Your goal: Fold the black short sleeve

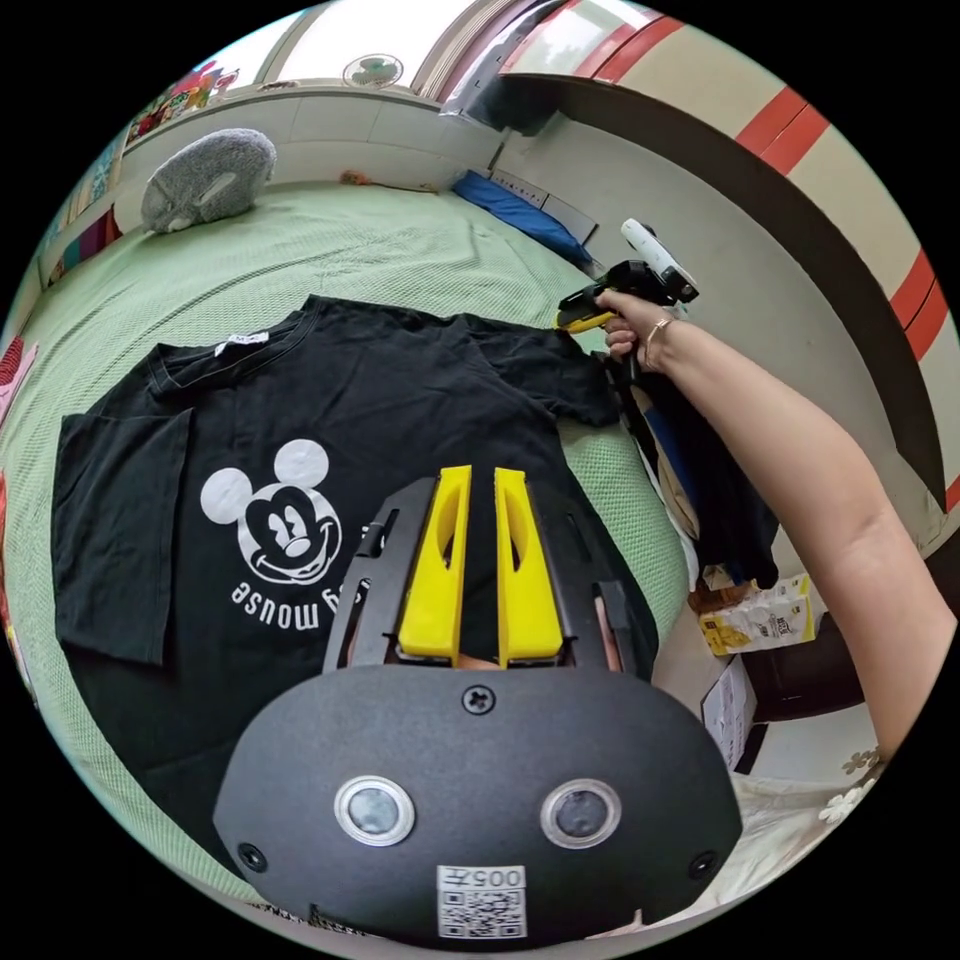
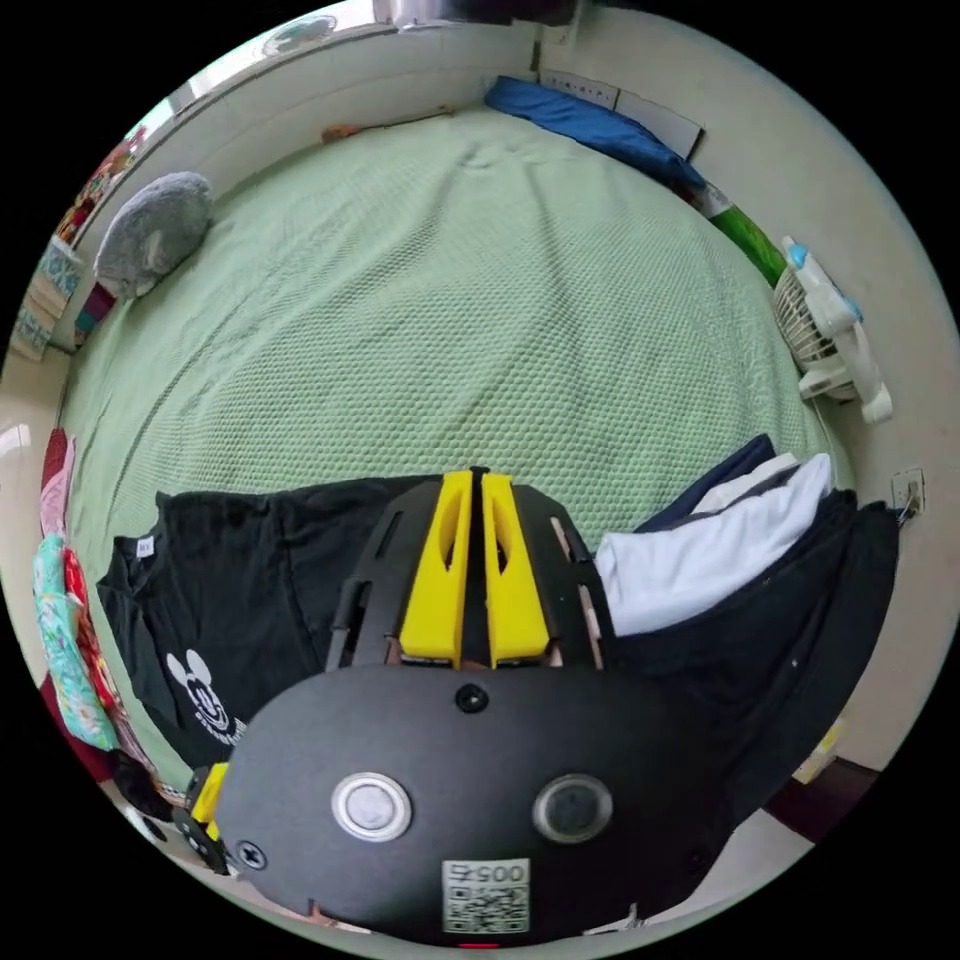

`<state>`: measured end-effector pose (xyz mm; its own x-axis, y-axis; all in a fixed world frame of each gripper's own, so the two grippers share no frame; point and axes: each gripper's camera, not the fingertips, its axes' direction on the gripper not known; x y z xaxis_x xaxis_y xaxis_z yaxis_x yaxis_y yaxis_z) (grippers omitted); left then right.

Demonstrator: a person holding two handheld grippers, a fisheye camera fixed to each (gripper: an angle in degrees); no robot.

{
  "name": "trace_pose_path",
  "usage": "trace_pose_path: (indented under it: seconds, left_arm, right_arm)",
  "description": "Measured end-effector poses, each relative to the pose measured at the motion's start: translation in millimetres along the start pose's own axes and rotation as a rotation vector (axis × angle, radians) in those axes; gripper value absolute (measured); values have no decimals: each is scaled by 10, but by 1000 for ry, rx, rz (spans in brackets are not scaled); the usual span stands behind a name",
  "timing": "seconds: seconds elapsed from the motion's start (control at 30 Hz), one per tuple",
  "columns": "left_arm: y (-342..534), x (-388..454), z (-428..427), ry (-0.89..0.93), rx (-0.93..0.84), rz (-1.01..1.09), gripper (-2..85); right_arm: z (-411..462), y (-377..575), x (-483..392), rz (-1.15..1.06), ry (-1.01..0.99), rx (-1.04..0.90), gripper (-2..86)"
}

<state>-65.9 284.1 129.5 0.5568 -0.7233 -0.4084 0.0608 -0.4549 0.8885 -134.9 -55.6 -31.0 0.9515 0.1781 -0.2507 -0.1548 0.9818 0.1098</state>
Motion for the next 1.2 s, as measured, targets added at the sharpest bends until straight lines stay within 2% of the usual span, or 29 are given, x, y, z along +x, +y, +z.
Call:
trace_pose_path:
  seconds: [0.27,0.43,0.5,0.6,0.7,0.87,0.93,1.1,1.2]
  left_arm:
    - [79,-131,-192,-24,39,-34,54]
    - [161,-260,-324,-55,52,-49,53]
    - [190,-340,-365,-58,54,-70,53]
    - [238,-480,-456,-47,71,-111,52]
    - [254,-564,-532,-56,84,-121,52]
    - [252,-657,-580,-52,86,-130,52]
    - [249,-695,-596,-21,85,-136,52]
    - [250,-748,-644,-15,92,-145,50]
    - [242,-786,-652,-8,85,-147,49]
  right_arm:
    - [-780,699,-854,-308,49,129,-4]
    - [-1006,1191,-1766,-548,-19,59,38]
    - [-1101,1308,-1906,-597,-11,89,48]
    - [-1215,1418,-1820,-605,-38,144,53]
    - [-1093,1469,-1528,-591,-89,105,70]
    - [-672,1872,-1334,-714,-57,90,91]
    - [-551,2128,-1412,-841,-53,126,95]
    - [-331,2414,-1674,-1025,116,177,71]
    - [-250,2442,-1753,-990,213,222,5]
